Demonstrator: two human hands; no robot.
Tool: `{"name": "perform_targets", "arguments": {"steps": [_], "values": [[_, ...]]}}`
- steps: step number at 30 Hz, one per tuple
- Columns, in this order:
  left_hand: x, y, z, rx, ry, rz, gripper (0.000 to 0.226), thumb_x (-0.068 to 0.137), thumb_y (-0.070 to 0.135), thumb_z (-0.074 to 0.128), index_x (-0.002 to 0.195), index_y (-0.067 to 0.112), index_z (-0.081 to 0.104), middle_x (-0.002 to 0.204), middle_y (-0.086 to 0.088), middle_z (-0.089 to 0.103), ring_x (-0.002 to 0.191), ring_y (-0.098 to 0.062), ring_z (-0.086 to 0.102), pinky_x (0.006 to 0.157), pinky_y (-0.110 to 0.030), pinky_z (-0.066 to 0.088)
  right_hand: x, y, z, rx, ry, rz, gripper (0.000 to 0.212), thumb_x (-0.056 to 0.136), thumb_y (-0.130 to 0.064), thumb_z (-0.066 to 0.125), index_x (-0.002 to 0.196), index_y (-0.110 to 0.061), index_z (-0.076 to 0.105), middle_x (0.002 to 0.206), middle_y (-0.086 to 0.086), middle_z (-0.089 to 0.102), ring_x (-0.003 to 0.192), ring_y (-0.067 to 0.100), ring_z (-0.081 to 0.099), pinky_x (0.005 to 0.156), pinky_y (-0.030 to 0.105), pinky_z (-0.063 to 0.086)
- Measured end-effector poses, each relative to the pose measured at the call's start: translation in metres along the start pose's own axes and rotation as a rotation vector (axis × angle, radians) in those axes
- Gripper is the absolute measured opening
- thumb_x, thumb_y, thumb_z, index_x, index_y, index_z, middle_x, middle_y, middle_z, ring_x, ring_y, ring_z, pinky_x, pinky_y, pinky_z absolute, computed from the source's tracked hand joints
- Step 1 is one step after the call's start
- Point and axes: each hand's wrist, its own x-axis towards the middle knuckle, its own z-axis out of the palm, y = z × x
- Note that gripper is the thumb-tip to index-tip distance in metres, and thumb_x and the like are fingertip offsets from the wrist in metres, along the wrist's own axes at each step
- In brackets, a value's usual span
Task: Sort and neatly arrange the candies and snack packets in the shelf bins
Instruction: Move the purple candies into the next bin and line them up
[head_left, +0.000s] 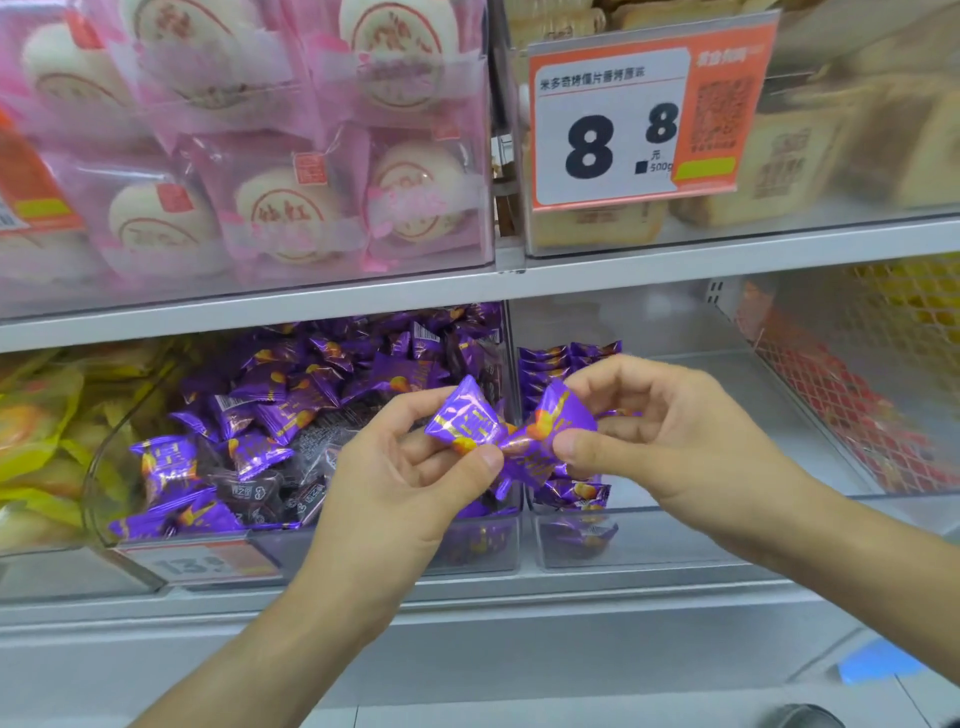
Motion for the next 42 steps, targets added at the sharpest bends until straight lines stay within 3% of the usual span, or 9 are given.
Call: {"name": "perform_targets", "arguments": {"steps": [3,6,11,18,21,26,31,34,42], "values": [[0.0,-0.002,0.001,0.013,-0.005,-0.02,0.039,0.071,0.015,0.079,0.109,0.014,0.068,0.097,-0.009,0.076,0.085,-0.018,0.071,0.079,-0.036,0.059,0.003,-0.004,-0.004,0.01,0.032,-0.039,0.03,0.081,0.005,0.072,0.098,-0.019,0.075,0.083,0.011,0.071,0.063,0.014,0.06,0.066,0.03,0.052],[-0.001,0.0,0.004,-0.02,-0.015,-0.051,0.031,0.07,0.017,0.072,0.101,0.015,0.073,0.094,-0.008,0.076,0.082,-0.017,0.072,0.07,-0.029,0.059,0.002,-0.007,-0.007,-0.046,-0.033,-0.101,0.041,0.081,0.004,0.074,0.109,-0.026,0.074,0.079,0.009,0.068,0.066,0.012,0.057,0.069,0.027,0.051],[-0.003,0.003,0.006,-0.073,-0.087,-0.111,0.026,0.077,0.024,0.07,0.101,0.015,0.075,0.1,-0.013,0.075,0.085,-0.021,0.073,0.072,-0.026,0.057,0.0,-0.002,-0.002,-0.026,-0.033,-0.102,0.056,0.062,-0.014,0.082,0.115,-0.014,0.062,0.089,0.004,0.075,0.076,0.018,0.068,0.075,0.033,0.06],[-0.007,-0.001,0.011,0.012,-0.097,-0.037,0.032,0.074,0.03,0.078,0.102,0.015,0.074,0.095,-0.007,0.077,0.087,-0.018,0.072,0.079,-0.03,0.06,-0.003,-0.006,0.002,-0.155,-0.045,-0.215,0.034,0.061,-0.02,0.083,0.094,-0.016,0.074,0.083,0.002,0.076,0.077,0.019,0.073,0.073,0.042,0.06],[-0.007,-0.001,0.011,0.006,-0.079,0.002,0.03,0.079,0.027,0.064,0.103,0.013,0.073,0.094,-0.012,0.077,0.086,-0.022,0.073,0.083,-0.034,0.06,-0.002,-0.001,0.004,-0.258,-0.021,-0.278,0.03,0.073,-0.03,0.083,0.1,-0.022,0.075,0.091,-0.003,0.075,0.083,0.017,0.07,0.07,0.046,0.056],[-0.006,-0.004,0.01,-0.013,-0.046,0.073,0.021,0.082,0.025,0.069,0.098,0.014,0.077,0.094,-0.014,0.076,0.087,-0.027,0.073,0.08,-0.037,0.059,-0.003,0.004,0.006,-0.232,-0.093,-0.181,0.045,0.075,-0.043,0.082,0.114,-0.028,0.065,0.106,-0.014,0.071,0.101,0.011,0.069,0.083,0.033,0.058],[-0.005,-0.005,0.008,0.13,-0.02,0.185,0.02,0.083,0.026,0.07,0.101,0.026,0.079,0.103,-0.002,0.075,0.104,-0.027,0.068,0.099,-0.049,0.049,-0.003,-0.002,0.005,-0.174,-0.177,-0.146,0.036,0.069,-0.031,0.082,0.103,-0.024,0.072,0.098,-0.006,0.076,0.092,0.016,0.071,0.077,0.041,0.057],[-0.004,-0.006,0.009,0.201,-0.041,0.209,0.021,0.084,0.03,0.07,0.103,0.028,0.078,0.103,-0.003,0.071,0.102,-0.027,0.065,0.097,-0.053,0.048,-0.002,-0.002,0.003,-0.2,-0.153,-0.171,0.034,0.068,-0.029,0.088,0.099,-0.024,0.073,0.09,-0.001,0.075,0.082,0.023,0.068,0.071,0.044,0.054],[0.003,-0.016,0.007,0.458,-0.028,0.324,0.048,0.069,0.047,0.079,0.114,0.035,0.067,0.102,0.004,0.067,0.094,-0.016,0.066,0.081,-0.027,0.054,0.013,-0.004,-0.031,-0.43,-0.099,-0.225,0.033,0.064,-0.017,0.086,0.092,-0.014,0.068,0.082,0.011,0.072,0.066,0.026,0.063,0.07,0.043,0.053]]}}
